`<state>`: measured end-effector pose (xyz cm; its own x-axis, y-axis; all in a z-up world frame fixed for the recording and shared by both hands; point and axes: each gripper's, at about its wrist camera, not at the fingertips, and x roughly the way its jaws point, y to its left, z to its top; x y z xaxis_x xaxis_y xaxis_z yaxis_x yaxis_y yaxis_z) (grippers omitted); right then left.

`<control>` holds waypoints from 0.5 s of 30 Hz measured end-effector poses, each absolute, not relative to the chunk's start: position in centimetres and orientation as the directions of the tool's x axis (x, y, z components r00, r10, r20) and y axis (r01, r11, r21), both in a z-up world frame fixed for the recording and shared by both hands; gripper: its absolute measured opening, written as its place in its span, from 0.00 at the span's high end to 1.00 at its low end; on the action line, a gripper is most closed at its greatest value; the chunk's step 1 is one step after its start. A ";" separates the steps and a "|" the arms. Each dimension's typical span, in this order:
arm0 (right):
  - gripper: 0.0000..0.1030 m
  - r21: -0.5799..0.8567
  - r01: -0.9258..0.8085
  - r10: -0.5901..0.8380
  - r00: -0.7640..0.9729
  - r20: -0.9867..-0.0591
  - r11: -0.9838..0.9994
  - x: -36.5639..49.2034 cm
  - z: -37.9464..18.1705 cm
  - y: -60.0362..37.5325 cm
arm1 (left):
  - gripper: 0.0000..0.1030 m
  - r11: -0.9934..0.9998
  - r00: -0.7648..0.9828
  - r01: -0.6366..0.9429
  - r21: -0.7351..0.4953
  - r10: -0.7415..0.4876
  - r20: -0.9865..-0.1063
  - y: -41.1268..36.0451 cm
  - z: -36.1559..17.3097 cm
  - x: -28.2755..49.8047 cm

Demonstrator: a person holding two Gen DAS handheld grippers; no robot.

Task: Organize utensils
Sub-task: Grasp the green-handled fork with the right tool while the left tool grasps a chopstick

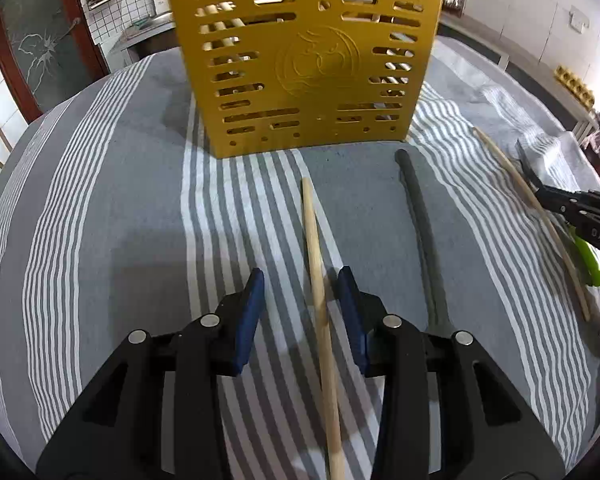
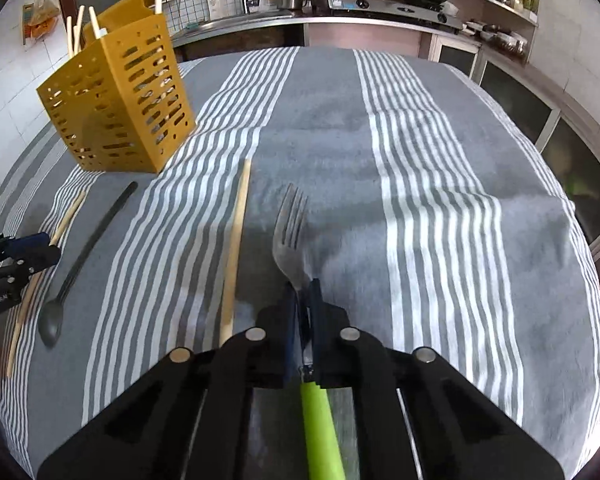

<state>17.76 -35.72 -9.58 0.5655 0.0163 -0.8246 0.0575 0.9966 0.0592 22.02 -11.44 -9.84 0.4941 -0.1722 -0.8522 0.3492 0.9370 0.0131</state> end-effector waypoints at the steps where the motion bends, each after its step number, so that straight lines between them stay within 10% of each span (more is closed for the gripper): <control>1: 0.93 0.058 0.054 0.017 0.561 -0.828 0.997 18.2 -9.6 -35.7 | 0.64 0.937 0.490 0.348 0.012 -0.171 -0.855 -11.6 -9.8 22.3; 7: 0.95 0.070 0.057 0.027 0.550 -0.835 0.996 19.4 -9.7 -35.8 | 0.94 0.939 0.482 0.343 0.004 -0.172 -0.859 -11.9 -9.8 23.4; 15: 0.95 0.125 0.061 0.062 0.608 -0.791 0.990 19.1 -8.1 -36.4 | 0.96 0.939 0.482 0.337 -0.070 -0.236 -0.844 -10.0 -8.8 24.0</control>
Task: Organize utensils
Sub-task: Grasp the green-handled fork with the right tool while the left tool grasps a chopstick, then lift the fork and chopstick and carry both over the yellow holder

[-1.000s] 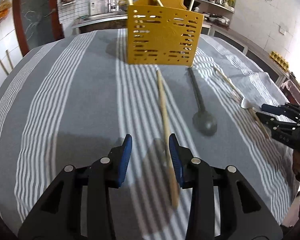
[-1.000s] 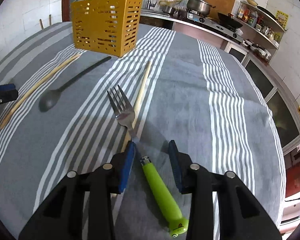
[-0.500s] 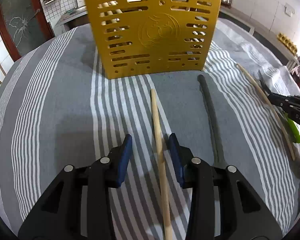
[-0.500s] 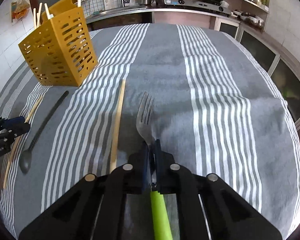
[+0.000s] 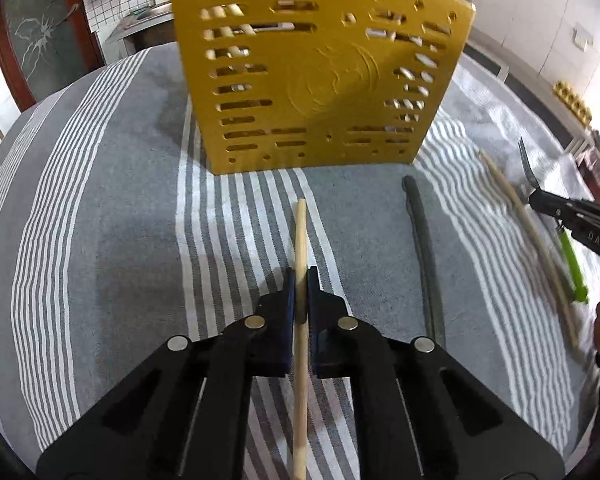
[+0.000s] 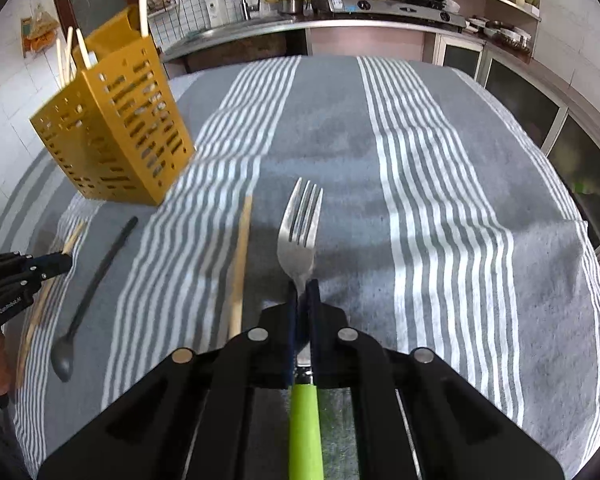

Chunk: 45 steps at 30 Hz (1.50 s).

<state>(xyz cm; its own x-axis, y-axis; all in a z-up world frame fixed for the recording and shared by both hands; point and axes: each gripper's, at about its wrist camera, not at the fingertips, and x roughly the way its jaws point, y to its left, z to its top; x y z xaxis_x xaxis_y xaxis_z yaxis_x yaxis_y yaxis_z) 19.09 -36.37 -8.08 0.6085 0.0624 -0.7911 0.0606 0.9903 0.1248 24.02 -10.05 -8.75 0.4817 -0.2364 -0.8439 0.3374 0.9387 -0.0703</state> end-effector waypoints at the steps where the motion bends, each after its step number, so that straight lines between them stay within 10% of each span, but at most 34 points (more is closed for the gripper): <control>1: 0.95 0.136 0.062 0.068 0.624 -0.778 0.989 18.8 -7.7 -36.4 | 0.96 0.939 0.490 0.335 -0.083 -0.248 -0.836 -9.9 -8.5 23.9; 24: 0.95 0.187 -0.050 0.139 0.855 -0.499 0.981 11.8 2.5 -35.4 | 0.96 0.923 0.751 0.342 -0.179 -0.383 -0.538 -5.4 3.9 16.7; 45: 0.95 0.139 -0.112 0.160 0.898 -0.410 0.984 11.3 7.9 -32.9 | 0.96 0.921 0.801 0.358 -0.157 -0.389 -0.455 -4.9 8.7 16.0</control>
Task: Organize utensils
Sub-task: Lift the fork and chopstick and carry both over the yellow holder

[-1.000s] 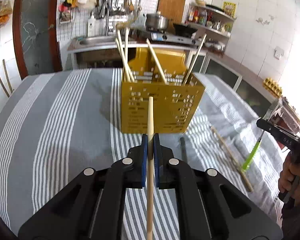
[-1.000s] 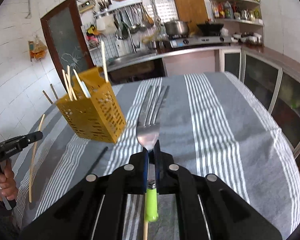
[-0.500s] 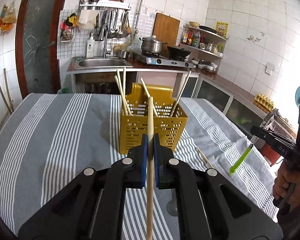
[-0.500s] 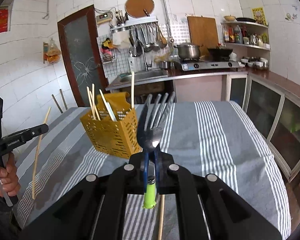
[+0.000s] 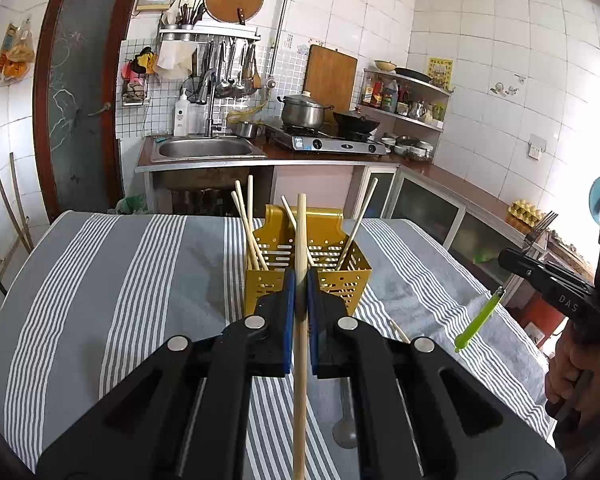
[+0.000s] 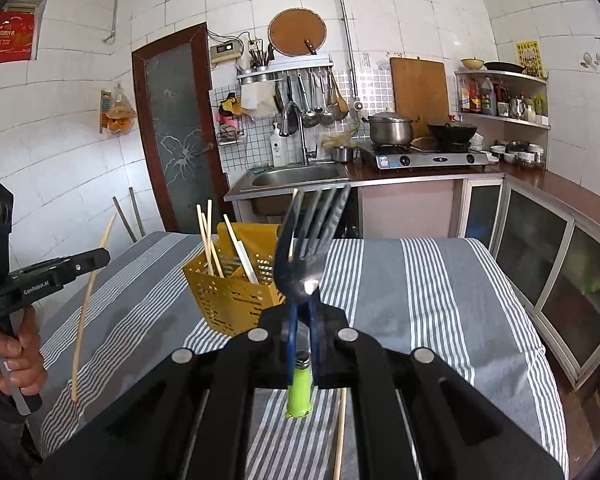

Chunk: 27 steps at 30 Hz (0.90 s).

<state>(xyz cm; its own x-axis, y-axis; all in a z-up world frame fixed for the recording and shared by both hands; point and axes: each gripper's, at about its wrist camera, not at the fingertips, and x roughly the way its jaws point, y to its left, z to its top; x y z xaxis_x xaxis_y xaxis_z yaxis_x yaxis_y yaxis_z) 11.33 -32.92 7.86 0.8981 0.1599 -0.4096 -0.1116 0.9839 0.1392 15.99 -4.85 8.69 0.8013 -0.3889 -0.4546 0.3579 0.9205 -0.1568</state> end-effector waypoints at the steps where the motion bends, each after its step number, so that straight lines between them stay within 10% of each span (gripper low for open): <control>1: 0.95 0.138 -0.114 0.161 0.897 -0.412 0.984 11.4 7.8 -32.9 | 0.96 0.919 0.799 0.361 -0.157 -0.391 -0.456 -4.9 8.7 16.0; 27: 0.95 0.095 -0.165 0.189 0.916 -0.354 0.982 15.2 12.3 -29.7 | 0.96 0.925 0.851 0.359 -0.127 -0.380 -0.364 -5.1 13.7 18.3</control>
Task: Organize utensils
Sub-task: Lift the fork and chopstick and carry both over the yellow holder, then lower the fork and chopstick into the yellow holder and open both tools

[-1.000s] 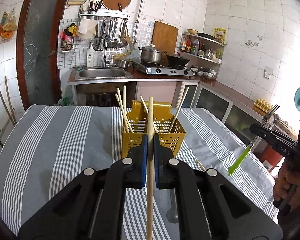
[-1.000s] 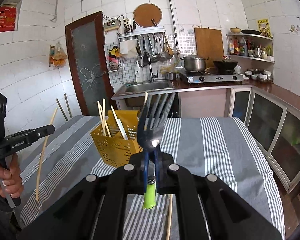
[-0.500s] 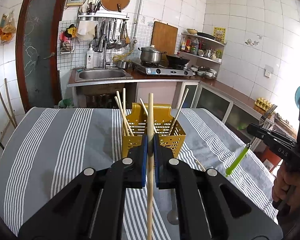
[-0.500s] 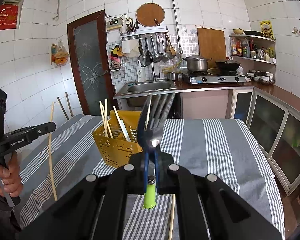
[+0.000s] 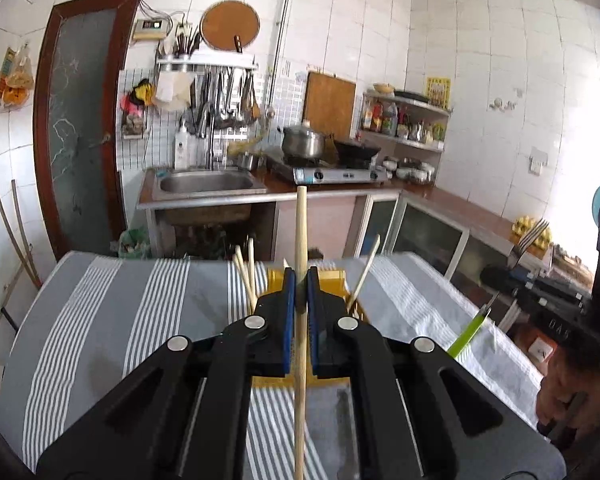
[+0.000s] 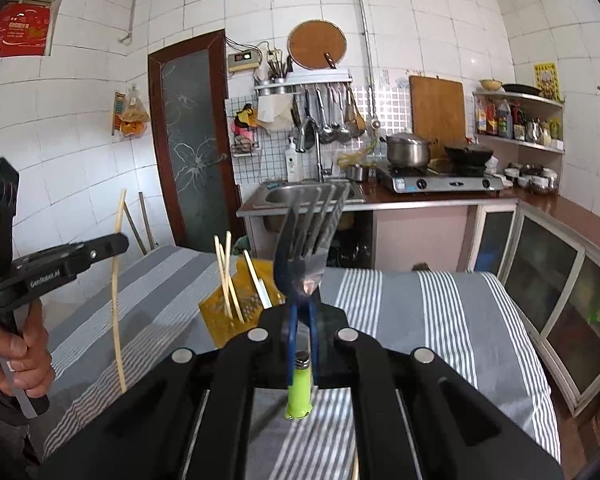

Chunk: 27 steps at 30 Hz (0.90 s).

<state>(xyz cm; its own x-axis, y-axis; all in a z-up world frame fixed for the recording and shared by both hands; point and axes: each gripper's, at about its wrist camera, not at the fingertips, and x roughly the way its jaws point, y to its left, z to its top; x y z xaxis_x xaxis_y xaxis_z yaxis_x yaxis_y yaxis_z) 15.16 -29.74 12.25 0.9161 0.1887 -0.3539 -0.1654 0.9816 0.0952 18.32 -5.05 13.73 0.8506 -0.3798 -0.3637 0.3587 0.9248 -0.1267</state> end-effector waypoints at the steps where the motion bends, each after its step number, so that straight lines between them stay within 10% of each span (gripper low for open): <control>1: 0.95 0.092 -0.168 0.190 0.919 -0.347 0.982 15.6 12.6 -29.5 | 0.96 0.924 0.857 0.360 -0.128 -0.381 -0.347 -5.0 14.4 18.7; 12: 0.95 0.039 -0.194 0.198 0.943 -0.269 0.980 20.3 13.9 -26.6 | 0.96 0.930 0.913 0.344 -0.133 -0.364 -0.184 -5.9 17.1 22.3; 27: 0.95 0.053 -0.213 0.218 0.923 -0.317 0.976 27.3 10.0 -25.8 | 0.95 0.944 0.926 0.301 -0.138 -0.323 -0.193 -7.3 14.9 30.4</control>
